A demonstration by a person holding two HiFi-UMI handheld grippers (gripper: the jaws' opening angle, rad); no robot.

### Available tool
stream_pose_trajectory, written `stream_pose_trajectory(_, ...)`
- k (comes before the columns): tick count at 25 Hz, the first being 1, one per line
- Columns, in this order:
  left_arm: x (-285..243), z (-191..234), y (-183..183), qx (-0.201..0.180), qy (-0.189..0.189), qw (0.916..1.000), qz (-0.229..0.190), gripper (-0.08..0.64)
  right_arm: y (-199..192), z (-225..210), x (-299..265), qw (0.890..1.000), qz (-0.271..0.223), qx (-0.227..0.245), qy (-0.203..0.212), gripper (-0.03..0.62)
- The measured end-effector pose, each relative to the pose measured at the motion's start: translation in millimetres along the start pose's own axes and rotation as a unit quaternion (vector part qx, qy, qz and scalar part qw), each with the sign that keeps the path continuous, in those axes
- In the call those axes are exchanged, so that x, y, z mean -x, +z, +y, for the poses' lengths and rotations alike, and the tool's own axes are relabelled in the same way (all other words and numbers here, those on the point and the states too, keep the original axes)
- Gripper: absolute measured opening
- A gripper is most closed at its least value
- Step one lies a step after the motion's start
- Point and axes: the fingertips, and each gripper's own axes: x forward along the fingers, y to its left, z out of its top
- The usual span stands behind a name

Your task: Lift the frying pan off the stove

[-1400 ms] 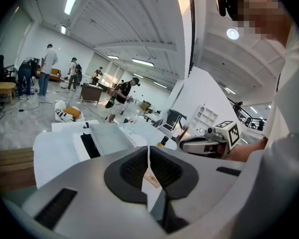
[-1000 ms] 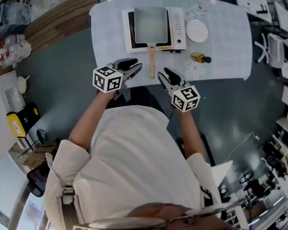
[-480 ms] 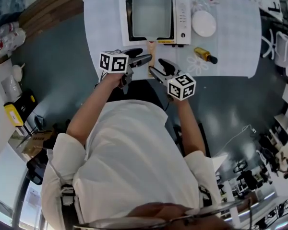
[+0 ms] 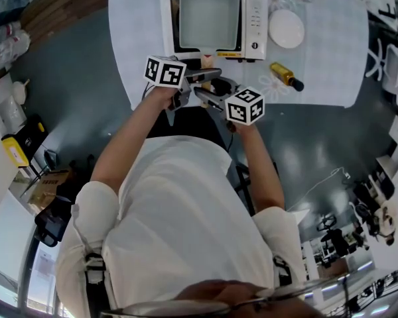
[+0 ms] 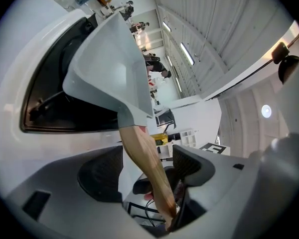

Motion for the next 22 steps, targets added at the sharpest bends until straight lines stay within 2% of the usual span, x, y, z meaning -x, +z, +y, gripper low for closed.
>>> stream_pose_trajectory(4,-10,-2,-3,-0.011,-0.013,0.9997,0.019,0.318,-4,6,-7,0.999,0.018,-0.004,0.033,0.252)
stream_pose_trajectory(5,-11,-2,-3,-0.012,-0.013,0.9996,0.020,0.293,-5,8,-8,0.999,0.021,0.002,0.038,0.239)
stream_pose_trajectory(6,-11,-1,-3,-0.011,-0.012,0.9997,0.020,0.237,-5,10,-9,0.999,0.022,0.008,0.040,0.206)
stream_pose_trajectory(7,-11,0,-2,-0.009,-0.013,0.9997,0.018,0.216,-4,10,-9,0.999,0.023,0.012,0.041,0.204)
stream_pose_trajectory(15,-9,-6,0,-0.003,-0.032,0.9995,-0.001,0.198,-1,15,-7,0.998,0.015,0.026,0.048,0.204)
stream_pose_trajectory(22,-1,-22,-3,-0.021,-0.036,0.9991,-0.010,0.196,-3,30,0,0.998,0.011,0.044,0.048,0.204)
